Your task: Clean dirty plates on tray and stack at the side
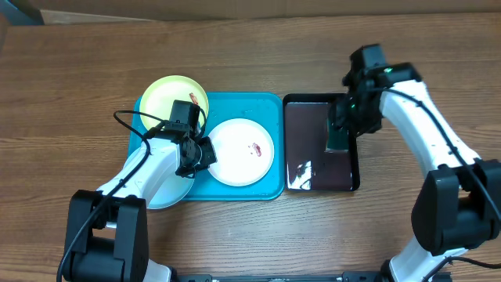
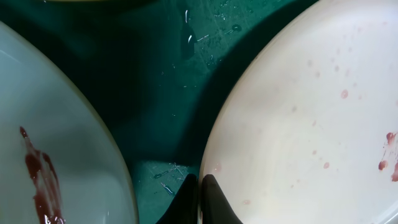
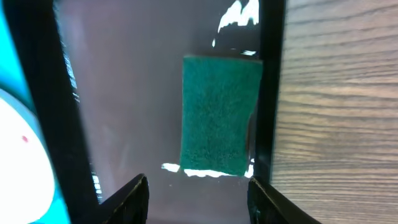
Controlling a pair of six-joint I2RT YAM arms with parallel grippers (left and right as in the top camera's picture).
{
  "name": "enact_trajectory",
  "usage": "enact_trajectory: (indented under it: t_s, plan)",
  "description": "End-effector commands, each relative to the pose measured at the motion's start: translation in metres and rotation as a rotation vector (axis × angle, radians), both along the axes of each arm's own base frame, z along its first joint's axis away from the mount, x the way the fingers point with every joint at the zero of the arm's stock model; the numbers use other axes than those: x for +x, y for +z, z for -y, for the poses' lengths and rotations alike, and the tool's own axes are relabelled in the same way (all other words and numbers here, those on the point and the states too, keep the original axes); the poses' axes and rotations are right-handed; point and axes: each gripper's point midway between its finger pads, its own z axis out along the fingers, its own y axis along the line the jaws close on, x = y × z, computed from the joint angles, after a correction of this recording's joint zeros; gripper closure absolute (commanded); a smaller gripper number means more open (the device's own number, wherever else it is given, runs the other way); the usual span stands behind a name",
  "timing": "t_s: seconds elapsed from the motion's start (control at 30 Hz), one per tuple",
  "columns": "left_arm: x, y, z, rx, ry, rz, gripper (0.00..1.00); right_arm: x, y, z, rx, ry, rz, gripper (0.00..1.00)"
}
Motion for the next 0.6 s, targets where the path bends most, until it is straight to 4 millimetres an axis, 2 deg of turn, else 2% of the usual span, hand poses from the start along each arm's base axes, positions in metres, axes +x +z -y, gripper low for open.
enact_trajectory:
  t_s: [0.0, 0.13, 0.23, 0.57]
  plan:
    - [0.003, 0.001, -0.002, 0.017, -0.018, 0.007, 0.96, -0.002, -0.011, 0.010, -0.080, 0.006, 0.015, 0.47]
    - [0.003, 0.001, -0.002, 0.017, -0.018, 0.008, 0.96, -0.001, -0.023, 0.010, -0.078, 0.006, 0.033, 0.47]
    - [0.003, 0.001, -0.002, 0.017, -0.018, 0.007, 0.96, 0.000, -0.032, 0.009, -0.076, 0.008, 0.047, 0.43]
    - [0.002, 0.001, -0.002, 0.017, -0.018, 0.005, 0.96, 0.005, -0.052, 0.007, -0.059, -0.043, 0.090, 0.41]
